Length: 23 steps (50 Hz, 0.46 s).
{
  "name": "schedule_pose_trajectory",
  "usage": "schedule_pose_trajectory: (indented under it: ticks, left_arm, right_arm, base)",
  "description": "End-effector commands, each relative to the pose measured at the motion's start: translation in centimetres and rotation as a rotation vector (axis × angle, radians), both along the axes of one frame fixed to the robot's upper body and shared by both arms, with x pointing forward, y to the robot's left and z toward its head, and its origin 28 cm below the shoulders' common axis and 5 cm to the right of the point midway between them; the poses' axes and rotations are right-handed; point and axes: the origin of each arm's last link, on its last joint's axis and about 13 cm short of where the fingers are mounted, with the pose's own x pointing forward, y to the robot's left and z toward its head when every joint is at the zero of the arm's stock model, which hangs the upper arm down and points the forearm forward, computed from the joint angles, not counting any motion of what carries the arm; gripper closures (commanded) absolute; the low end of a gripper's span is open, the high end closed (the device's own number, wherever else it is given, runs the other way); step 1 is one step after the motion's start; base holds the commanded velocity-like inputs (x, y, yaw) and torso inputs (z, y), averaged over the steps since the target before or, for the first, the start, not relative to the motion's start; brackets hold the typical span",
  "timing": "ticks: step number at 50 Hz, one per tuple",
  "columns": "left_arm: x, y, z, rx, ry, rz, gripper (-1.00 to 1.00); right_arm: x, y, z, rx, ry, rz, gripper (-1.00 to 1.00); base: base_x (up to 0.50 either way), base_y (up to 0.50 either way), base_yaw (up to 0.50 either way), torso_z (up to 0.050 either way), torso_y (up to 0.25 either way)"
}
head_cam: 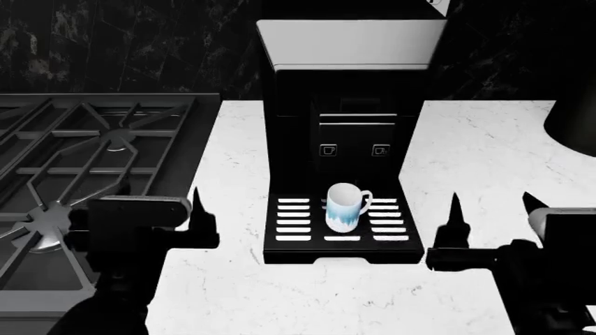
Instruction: Press the button on the coffee machine to serve coffee.
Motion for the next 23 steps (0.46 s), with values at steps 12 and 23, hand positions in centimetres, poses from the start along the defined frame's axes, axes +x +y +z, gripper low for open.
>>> schedule_pose_trajectory:
  ticks: [12,23]
  left_arm:
    - [0.6,0.7,-2.1,0.004,0.054,0.014,-1.00]
    - [0.4,1.6,-2.9,0.005,0.084,0.031,-1.00]
  right_arm:
    - [1.1,-1.7,-2.8,0.004,0.052,-0.028,-1.00]
    - [1.2,-1.8,-4.0,0.003,0.069,-0.027,-1.00]
  base:
    - [0.00,0.00,0.00,0.000,0.000]
    - [0.00,0.00,0.00,0.000,0.000]
